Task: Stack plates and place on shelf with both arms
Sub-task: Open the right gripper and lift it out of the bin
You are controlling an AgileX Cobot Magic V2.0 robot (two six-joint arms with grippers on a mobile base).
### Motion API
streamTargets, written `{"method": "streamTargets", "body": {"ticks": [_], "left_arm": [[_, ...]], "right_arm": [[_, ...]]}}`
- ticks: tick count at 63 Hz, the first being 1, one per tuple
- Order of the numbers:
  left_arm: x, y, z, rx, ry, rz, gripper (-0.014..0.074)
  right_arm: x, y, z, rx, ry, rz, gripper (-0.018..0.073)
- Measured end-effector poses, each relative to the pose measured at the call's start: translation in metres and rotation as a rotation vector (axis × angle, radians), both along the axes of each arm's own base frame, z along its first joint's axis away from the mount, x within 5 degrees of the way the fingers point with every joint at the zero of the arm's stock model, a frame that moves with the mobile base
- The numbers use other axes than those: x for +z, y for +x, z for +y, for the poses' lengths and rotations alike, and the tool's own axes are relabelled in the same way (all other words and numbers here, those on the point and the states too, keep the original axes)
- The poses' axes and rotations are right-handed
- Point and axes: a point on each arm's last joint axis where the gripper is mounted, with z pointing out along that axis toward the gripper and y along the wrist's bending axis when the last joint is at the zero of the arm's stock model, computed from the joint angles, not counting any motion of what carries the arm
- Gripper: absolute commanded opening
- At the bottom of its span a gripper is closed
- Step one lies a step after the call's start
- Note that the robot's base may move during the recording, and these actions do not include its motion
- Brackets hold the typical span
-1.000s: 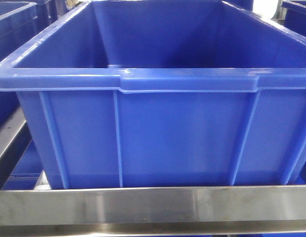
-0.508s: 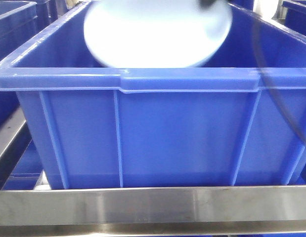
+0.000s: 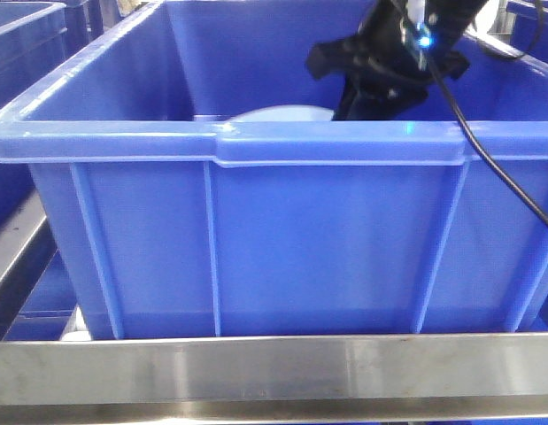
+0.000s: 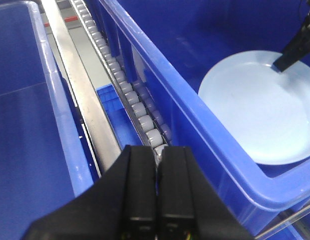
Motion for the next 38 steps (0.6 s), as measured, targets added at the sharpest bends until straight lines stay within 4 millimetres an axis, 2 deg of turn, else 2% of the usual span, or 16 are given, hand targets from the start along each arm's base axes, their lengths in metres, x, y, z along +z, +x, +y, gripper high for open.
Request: {"method": "streamTargets", "body": {"ticks": [11, 17, 30, 36, 38], "left_arm": [[0.0, 0.0, 0.0, 0.0, 0.0, 0.0, 0.0084], [0.0, 0.0, 0.0, 0.0, 0.009, -0.006, 0.0084], [0.0, 0.0, 0.0, 0.0, 0.014, -0.01, 0.0084], [0.0, 0.0, 0.0, 0.0, 0.014, -0.01, 0.0084], [0.0, 0.0, 0.0, 0.0, 0.014, -0.01, 0.0084]], "right_arm": [[0.003, 0.002, 0.001, 0.007, -0.002, 0.006, 0.0421], [0.01, 0.004, 0.002, 0.009, 0.004, -0.008, 0.0508], [0.027, 0.007, 0.004, 0.021, 0.015, -0.027, 0.0475], [0.036, 0.004, 0.004, 0.029, 0.017, -0.029, 0.0402], [0.041, 0.001, 0.003, 0.031, 0.019, -0.032, 0.0345]]}}
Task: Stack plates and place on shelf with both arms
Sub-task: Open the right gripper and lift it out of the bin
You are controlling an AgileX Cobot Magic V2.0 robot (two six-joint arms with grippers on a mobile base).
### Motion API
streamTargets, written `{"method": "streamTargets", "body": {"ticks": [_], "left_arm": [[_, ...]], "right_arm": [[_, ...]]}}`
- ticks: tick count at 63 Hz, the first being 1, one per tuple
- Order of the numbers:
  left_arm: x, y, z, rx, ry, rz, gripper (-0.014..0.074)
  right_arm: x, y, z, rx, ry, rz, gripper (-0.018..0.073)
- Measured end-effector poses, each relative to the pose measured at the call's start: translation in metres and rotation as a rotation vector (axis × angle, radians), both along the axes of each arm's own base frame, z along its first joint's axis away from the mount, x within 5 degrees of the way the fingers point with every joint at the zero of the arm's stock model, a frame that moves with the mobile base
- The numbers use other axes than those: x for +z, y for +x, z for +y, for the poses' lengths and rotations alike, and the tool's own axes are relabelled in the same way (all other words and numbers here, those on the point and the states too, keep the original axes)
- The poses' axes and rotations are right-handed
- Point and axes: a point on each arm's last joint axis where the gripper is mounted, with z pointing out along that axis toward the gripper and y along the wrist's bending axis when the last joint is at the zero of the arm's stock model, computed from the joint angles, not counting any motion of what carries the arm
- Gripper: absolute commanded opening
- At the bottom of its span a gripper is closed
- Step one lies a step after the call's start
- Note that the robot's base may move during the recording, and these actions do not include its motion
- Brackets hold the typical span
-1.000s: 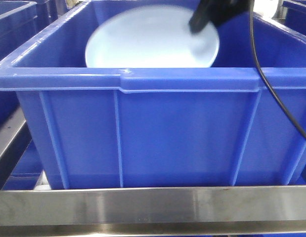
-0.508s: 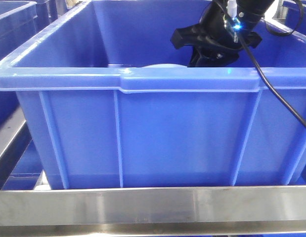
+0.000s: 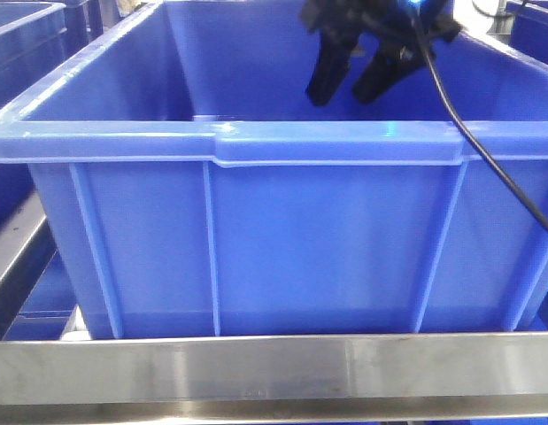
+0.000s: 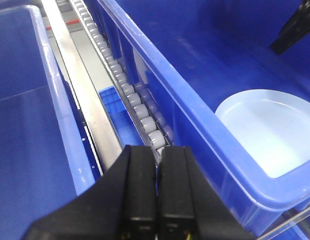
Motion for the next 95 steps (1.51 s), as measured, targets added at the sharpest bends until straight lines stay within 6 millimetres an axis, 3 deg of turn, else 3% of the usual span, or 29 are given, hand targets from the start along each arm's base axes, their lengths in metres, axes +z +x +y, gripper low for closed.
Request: {"method": "streamTargets", "body": {"ticks": [12, 29, 46, 67, 80, 95], "left_arm": [[0.0, 0.0, 0.0, 0.0, 0.001, 0.0, 0.0084], [0.0, 0.0, 0.0, 0.0, 0.002, -0.001, 0.0084], [0.0, 0.0, 0.0, -0.001, 0.002, -0.002, 0.0084], [0.0, 0.0, 0.0, -0.001, 0.002, -0.002, 0.0084], [0.0, 0.0, 0.0, -0.001, 0.002, -0.002, 0.0084], [0.0, 0.0, 0.0, -0.001, 0.002, -0.002, 0.0084]], "right_arm": [[0.027, -0.024, -0.009, -0.001, 0.024, -0.062, 0.0041], [0.045, -0.098, -0.042, -0.057, 0.088, -0.253, 0.0057], [0.04, -0.186, -0.079, -0.096, 0.155, -0.435, 0.0057], [0.029, -0.278, -0.117, -0.126, 0.282, -0.727, 0.0057], [0.007, -0.31, -0.13, -0.134, 0.334, -0.838, 0.0057], [-0.004, -0.314, -0.131, -0.134, 0.336, -0.843, 0.0057]]}}
